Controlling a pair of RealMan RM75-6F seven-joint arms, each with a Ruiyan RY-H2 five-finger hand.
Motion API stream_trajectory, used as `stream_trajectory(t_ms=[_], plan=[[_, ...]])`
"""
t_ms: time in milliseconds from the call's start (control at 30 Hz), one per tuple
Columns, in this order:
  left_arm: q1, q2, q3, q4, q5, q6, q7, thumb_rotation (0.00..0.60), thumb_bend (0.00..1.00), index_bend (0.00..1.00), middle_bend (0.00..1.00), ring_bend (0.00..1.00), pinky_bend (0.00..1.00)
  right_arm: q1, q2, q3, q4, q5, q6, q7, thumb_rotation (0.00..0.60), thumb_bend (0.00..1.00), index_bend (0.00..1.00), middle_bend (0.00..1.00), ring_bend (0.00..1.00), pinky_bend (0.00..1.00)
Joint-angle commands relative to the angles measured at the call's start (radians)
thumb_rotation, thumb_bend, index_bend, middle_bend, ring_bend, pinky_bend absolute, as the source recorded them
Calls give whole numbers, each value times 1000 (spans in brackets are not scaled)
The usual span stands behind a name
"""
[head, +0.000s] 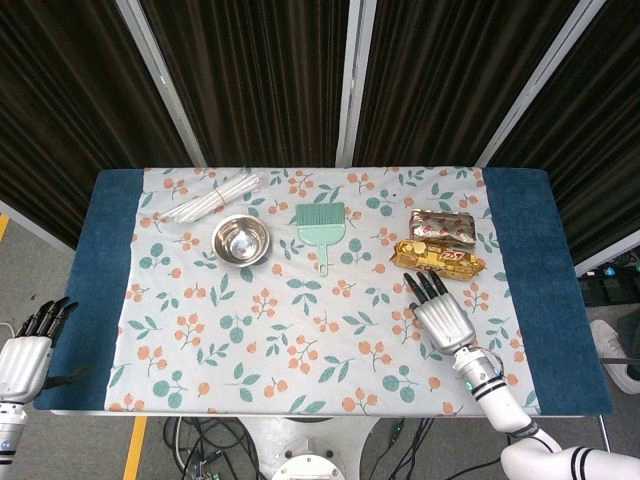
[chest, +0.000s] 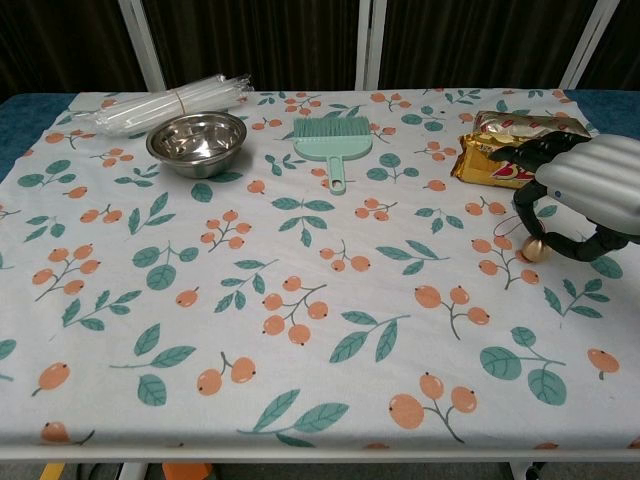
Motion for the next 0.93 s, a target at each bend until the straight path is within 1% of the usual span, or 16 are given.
stream_trajectory(t_ms=[33,100,200,300,367,467,500,533,600,667,733,833,933], plan=[[0,1,1,-1,2,0,-2,600,38,92,43,0,159,1,3,0,-3,6,-3,-4,600,287,561,10,0,0],[0,1,2,0,5,2,-2,600,38,92,43,0,159,2,7,1,-8,14,-7,-9,600,266,500,9,0,0],[-1,1,1,0,5,2,-3,600,38,92,43,0,159,1,14,2,-19,19,-7,-13,600,242,379,5,0,0],[0,3,0,-2,7,6,-1,600,38,92,42,0,159,-5,25,4,-36,13,13,-7,600,231,291,2,0,0],[1,5,-2,-5,8,13,1,600,38,92,43,0,159,-16,42,6,-57,-10,46,7,600,221,211,0,0,0],[4,10,-5,-12,9,26,9,600,38,92,43,0,159,-51,86,1,-97,-77,131,57,600,181,44,0,0,0],[5,12,-7,-15,10,31,13,600,38,92,43,0,159,-65,101,-4,-104,-101,159,79,600,171,20,0,0,0],[6,14,-9,-20,11,38,17,600,38,92,43,0,158,-92,125,-12,-110,-137,212,114,600,161,1,0,0,0],[8,18,-13,-29,12,48,28,600,38,92,43,0,156,-139,159,-26,-105,-180,292,169,600,153,0,0,0,0],[9,23,-19,-42,14,62,43,600,38,92,43,0,155,-200,194,-42,-81,-211,385,245,600,152,0,0,0,0],[9,27,-24,-51,15,72,57,600,38,92,43,0,154,-267,215,-61,-34,-221,465,338,600,152,0,0,0,0],[8,35,-27,-67,16,75,76,600,38,92,43,0,153,-344,225,-83,39,-188,511,431,600,152,0,0,0,0],[7,41,-26,-85,22,78,97,600,38,92,43,0,153,-390,216,-91,95,-152,510,491,600,153,0,0,0,0]])
